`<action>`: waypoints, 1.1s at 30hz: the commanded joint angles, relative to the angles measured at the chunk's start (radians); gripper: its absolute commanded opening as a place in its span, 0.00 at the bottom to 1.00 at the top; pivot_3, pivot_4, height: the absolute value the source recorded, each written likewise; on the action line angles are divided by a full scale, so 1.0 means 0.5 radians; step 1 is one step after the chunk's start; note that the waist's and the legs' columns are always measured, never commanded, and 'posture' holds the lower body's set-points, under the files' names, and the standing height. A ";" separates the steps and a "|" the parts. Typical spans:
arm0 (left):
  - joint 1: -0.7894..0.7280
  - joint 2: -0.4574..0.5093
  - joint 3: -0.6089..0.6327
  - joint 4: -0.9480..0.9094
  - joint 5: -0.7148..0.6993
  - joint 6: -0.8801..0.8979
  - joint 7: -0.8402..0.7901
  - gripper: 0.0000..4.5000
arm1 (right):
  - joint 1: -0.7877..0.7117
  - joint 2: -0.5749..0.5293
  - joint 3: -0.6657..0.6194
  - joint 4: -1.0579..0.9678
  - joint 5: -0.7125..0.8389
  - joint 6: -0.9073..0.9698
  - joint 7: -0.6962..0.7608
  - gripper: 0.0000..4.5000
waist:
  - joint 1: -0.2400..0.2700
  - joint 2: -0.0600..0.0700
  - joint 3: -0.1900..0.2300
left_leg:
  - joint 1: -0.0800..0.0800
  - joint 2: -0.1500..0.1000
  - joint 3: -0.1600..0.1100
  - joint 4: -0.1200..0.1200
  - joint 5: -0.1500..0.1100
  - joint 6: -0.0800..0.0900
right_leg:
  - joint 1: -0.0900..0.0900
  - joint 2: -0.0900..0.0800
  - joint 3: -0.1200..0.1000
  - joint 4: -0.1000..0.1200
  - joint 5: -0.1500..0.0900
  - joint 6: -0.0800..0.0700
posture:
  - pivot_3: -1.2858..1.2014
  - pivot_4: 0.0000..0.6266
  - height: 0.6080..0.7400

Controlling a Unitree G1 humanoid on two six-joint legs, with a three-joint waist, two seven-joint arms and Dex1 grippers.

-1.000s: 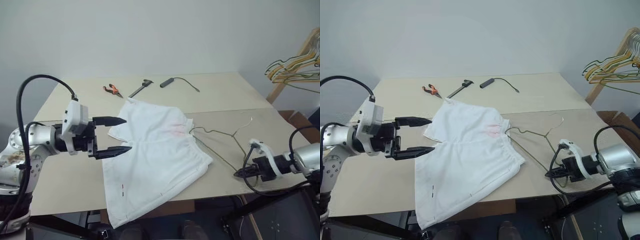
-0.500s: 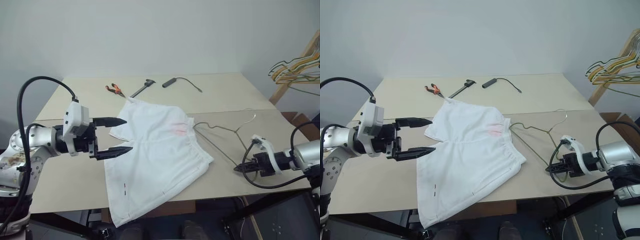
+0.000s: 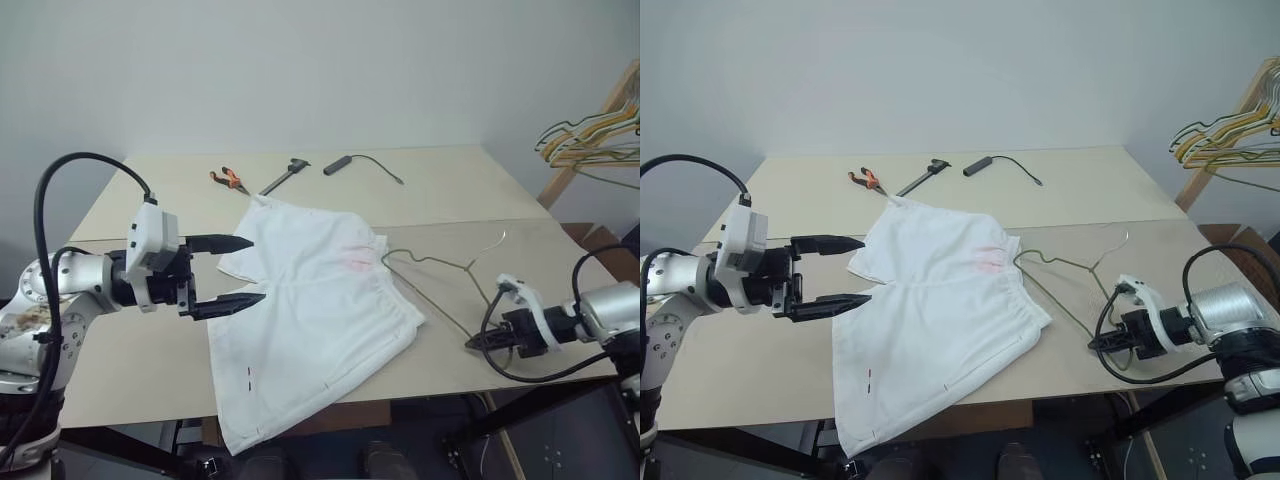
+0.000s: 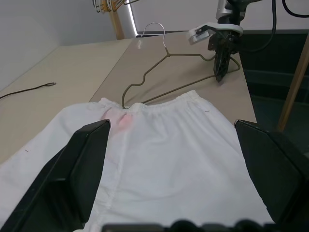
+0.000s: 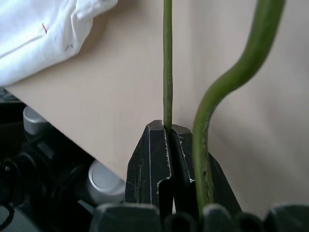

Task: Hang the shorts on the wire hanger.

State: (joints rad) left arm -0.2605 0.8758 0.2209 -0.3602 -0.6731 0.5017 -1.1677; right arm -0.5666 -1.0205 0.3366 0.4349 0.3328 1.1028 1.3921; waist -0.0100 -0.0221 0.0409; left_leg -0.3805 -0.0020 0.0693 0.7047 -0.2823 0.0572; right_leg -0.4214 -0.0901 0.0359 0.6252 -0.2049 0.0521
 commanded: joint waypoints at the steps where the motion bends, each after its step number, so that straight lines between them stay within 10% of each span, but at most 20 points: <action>1: -0.004 0.036 0.085 -0.072 -0.049 -0.002 0.024 1.00 | -0.031 -0.083 -0.051 -0.018 -0.002 -0.001 0.048 0.00 | 0.002 0.000 0.000 | 0.000 0.000 0.000 0.000 0.000 0.000 | 0.000 0.000 0.000 0.000 0.000 0.000 | 0.54 0.00 1.00; 16: -0.115 0.064 0.042 0.044 -0.003 -0.042 -0.005 1.00 | 0.185 -0.344 0.015 -0.403 0.094 0.018 0.273 0.00 | 0.013 0.000 0.000 | 0.001 0.001 0.000 0.000 0.000 0.000 | 0.001 0.000 0.000 -0.001 0.000 0.000 | 0.54 0.00 1.00; 33: -0.033 0.104 0.110 -0.033 -0.010 -0.050 0.006 1.00 | -0.188 -0.075 0.347 0.009 -0.099 -0.234 0.445 0.00 | 0.052 0.001 0.001 | -0.004 0.000 0.000 0.000 0.000 0.000 | -0.003 0.000 -0.002 -0.001 0.000 0.000 | 0.56 0.00 1.00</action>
State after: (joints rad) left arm -0.2697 0.9132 0.2365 -0.3480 -0.6699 0.4934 -1.1684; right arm -0.6521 -1.0249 0.5053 0.4634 0.2731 1.0154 1.5474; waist 0.0162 -0.0218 0.0412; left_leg -0.3827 -0.0019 0.0693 0.7047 -0.2825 0.0572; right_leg -0.4232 -0.0904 0.0350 0.6245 -0.2051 0.0522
